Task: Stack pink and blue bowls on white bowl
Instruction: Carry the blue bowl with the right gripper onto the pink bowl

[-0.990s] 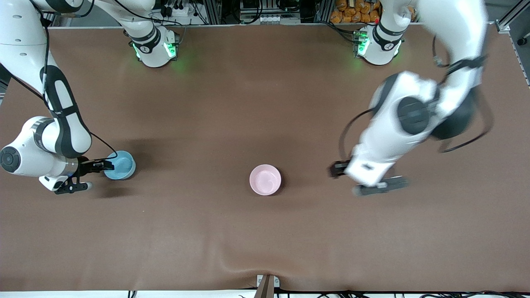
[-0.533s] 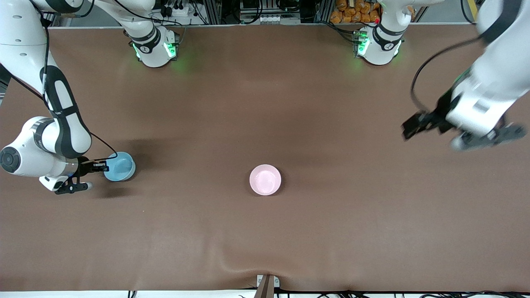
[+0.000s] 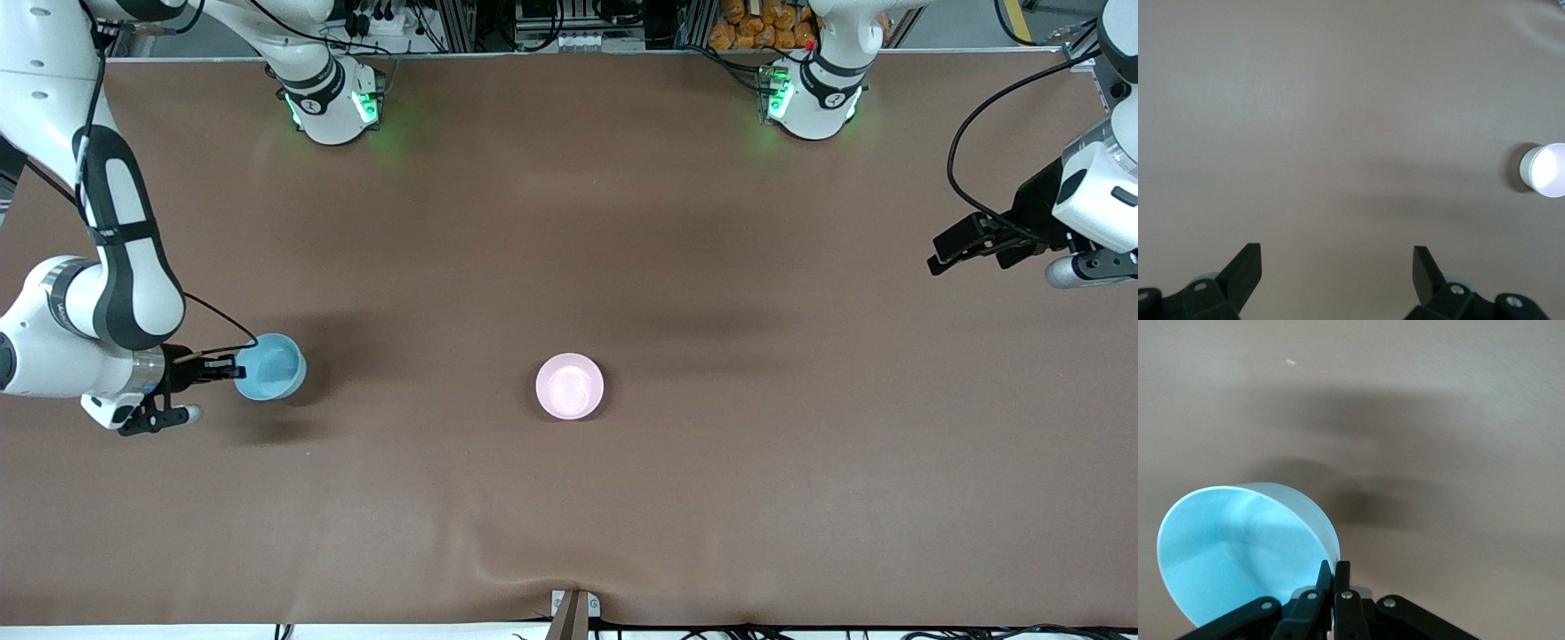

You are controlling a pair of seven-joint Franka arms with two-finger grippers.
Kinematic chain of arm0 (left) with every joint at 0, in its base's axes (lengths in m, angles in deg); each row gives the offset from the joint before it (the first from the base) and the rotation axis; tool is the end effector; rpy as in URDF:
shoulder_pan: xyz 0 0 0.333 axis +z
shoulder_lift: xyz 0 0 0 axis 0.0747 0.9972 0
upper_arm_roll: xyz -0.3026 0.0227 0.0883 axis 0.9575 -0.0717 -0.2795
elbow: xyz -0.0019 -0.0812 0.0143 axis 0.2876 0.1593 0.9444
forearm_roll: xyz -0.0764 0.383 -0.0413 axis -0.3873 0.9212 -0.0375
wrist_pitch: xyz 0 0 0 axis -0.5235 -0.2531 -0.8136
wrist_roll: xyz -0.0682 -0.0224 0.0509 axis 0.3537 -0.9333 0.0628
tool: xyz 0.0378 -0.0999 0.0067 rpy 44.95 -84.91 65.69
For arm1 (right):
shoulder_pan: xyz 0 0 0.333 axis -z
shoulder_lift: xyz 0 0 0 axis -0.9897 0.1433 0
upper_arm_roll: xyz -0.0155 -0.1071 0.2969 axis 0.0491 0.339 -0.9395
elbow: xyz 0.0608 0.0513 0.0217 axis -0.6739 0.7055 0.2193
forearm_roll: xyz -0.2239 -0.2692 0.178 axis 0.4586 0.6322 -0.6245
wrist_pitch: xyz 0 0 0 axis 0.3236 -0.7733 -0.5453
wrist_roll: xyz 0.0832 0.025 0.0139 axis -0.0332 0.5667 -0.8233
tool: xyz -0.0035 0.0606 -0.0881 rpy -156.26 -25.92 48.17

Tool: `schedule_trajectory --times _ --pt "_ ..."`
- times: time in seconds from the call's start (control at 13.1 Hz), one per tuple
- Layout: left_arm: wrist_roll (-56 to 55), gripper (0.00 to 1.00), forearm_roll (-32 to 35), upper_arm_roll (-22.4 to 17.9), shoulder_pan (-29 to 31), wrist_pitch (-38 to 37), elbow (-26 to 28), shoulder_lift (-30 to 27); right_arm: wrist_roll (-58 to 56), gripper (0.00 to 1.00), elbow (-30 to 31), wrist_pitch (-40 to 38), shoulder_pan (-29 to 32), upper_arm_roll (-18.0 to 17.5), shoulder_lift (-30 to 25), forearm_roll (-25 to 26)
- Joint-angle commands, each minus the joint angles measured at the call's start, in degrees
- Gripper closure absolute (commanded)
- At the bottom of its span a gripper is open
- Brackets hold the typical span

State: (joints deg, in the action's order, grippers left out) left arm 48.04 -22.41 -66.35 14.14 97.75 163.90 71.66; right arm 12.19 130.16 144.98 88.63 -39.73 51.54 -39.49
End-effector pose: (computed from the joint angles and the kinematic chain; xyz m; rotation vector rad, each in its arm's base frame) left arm 0.5544 -0.0443 0.5847 3.0333 0.2032 0.0666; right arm 0.6503 -0.0669 0.2702 -2.8968 -0.2324 0.2601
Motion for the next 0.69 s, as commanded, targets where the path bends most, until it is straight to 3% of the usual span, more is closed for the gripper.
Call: schedule_trajectory --times 0.0,0.38,0.61 --pt "-0.1 0.00 -0.4 1.2 0.8 0.7 0.1 -1.1 9.0 1.00 0.1 -0.8 -4.5 -1.3 -1.0 -1.3" --pt "-0.3 0.00 0.9 1.2 0.5 0.3 -1.4 -0.3 30.0 1.00 -2.3 -0.6 -10.1 -7.7 -1.1 -3.2" --pt "-0.7 0.00 1.0 1.6 0.5 -1.4 -1.4 -0.4 46.4 1.00 -3.9 0.0 -18.1 -7.9 -1.0 -3.2"
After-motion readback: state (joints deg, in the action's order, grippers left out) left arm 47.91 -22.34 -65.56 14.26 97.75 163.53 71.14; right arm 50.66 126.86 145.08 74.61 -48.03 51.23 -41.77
